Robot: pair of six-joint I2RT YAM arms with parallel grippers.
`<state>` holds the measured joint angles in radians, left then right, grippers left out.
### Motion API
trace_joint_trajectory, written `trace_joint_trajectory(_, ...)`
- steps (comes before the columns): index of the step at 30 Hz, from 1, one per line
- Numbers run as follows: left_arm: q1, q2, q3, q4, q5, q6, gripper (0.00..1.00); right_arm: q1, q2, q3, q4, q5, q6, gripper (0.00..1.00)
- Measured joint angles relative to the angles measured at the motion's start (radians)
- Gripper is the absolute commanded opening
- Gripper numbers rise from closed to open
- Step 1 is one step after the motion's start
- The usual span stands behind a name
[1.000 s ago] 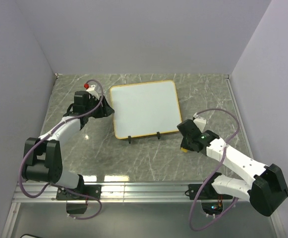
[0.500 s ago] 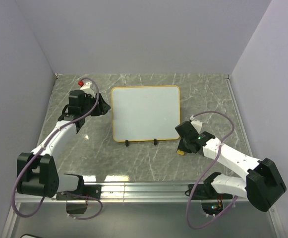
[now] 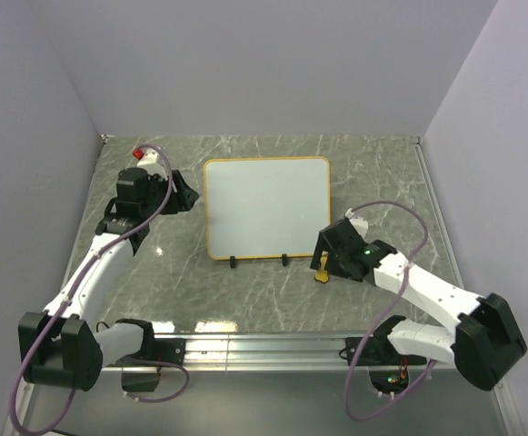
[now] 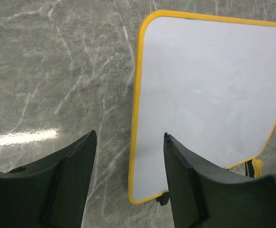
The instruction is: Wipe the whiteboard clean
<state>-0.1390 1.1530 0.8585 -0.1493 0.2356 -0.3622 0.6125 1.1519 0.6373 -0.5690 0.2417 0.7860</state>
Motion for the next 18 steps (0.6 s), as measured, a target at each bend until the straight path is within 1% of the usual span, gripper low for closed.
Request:
trace_joint_trajectory(3,-0.005,-0.033,0.001,-0.023,-0.019,-0.006,0.64,0.000,-0.084,0.046,-0.048,-0.004,-0.013,1.00)
trace_joint_trajectory(6,-0.016,-0.064,0.004,-0.062,-0.042,-0.026,0.70,0.000,-0.187,0.130,-0.090,-0.018,-0.041,1.00)
trace_joint_trajectory(7,-0.024,-0.079,0.008,-0.079,-0.051,-0.032,0.83,0.000,-0.227,0.162,-0.098,-0.028,-0.054,1.00)
trace_joint_trajectory(8,-0.032,-0.091,0.013,-0.090,-0.058,-0.037,0.88,0.000,-0.270,0.194,-0.105,-0.039,-0.069,1.00)
trace_joint_trajectory(10,-0.053,-0.116,0.030,-0.123,-0.077,-0.061,0.93,0.000,-0.351,0.259,-0.109,-0.066,-0.097,1.00)
trace_joint_trajectory(11,-0.066,-0.128,0.040,-0.135,-0.088,-0.071,0.99,0.000,-0.386,0.283,-0.105,-0.078,-0.108,1.00)
trace_joint_trajectory(14,-0.110,-0.166,0.082,-0.194,-0.133,-0.103,0.99,0.000,-0.488,0.326,-0.077,-0.118,-0.138,1.00)
trace_joint_trajectory(18,-0.151,-0.207,0.150,-0.283,-0.182,-0.130,1.00,0.000,-0.626,0.309,-0.037,-0.143,-0.150,1.00)
